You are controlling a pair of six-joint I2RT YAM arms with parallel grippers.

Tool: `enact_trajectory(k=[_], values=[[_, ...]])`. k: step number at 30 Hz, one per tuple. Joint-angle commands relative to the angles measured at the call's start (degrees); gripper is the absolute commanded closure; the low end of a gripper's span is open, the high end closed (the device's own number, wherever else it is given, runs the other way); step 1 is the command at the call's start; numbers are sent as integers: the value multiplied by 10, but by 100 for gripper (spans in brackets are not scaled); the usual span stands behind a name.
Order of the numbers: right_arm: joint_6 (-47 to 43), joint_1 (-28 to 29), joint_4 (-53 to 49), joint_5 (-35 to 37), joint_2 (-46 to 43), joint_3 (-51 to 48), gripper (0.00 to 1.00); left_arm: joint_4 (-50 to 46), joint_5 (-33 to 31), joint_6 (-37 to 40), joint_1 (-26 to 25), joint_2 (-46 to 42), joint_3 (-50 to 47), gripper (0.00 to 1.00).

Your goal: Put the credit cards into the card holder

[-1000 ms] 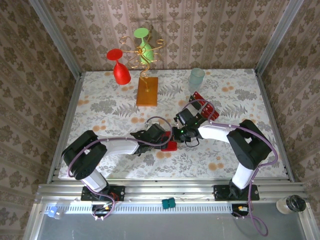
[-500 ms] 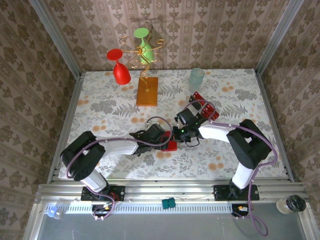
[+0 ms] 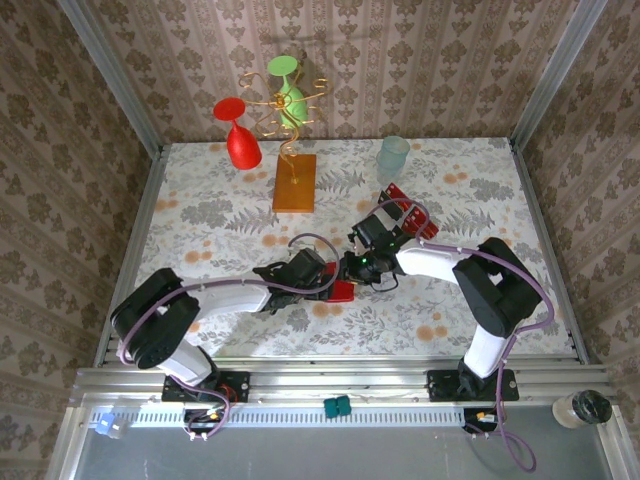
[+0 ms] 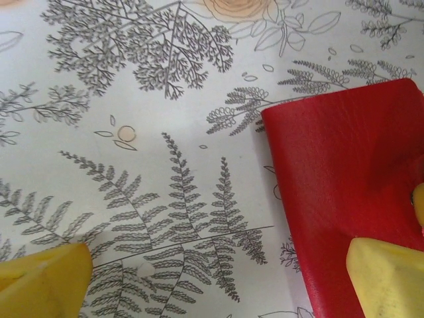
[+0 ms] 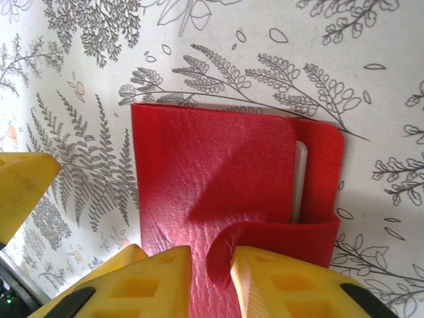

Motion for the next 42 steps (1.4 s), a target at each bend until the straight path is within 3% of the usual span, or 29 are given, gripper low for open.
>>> enact_trajectory(k=[1,9,15,18,19,20,24,27,32,36,42], values=[[8,1,-41,5,16,31,69,8,16,-9,1,-18,2,0],[-11,-5,-99,14,-51,97,61,-7,6,-8,20,-61,10,0],[-24,-46,-115,34,-114,44,49,-34,-14,-1,40,-120,1,0],[-27,-83,-110,43,-177,-3,31,-60,-28,8,63,-168,-5,0],[-31,-95,-112,52,-200,-20,10,-69,-36,14,71,-186,-8,0],[-39,-106,-118,63,-230,-29,0,-77,-44,20,79,-202,-10,0],[-82,-145,-154,152,-337,-56,0,-120,-97,54,121,-267,-10,0],[-98,-168,-161,257,-403,-78,0,-130,-153,96,155,-310,-9,0],[-166,-196,-32,414,-496,-167,0,-32,-236,241,210,-355,-34,0],[-215,-235,30,448,-480,-180,0,96,-258,340,266,-350,-72,0],[-276,-257,165,486,-393,-216,0,183,-225,392,341,-316,-105,0]])
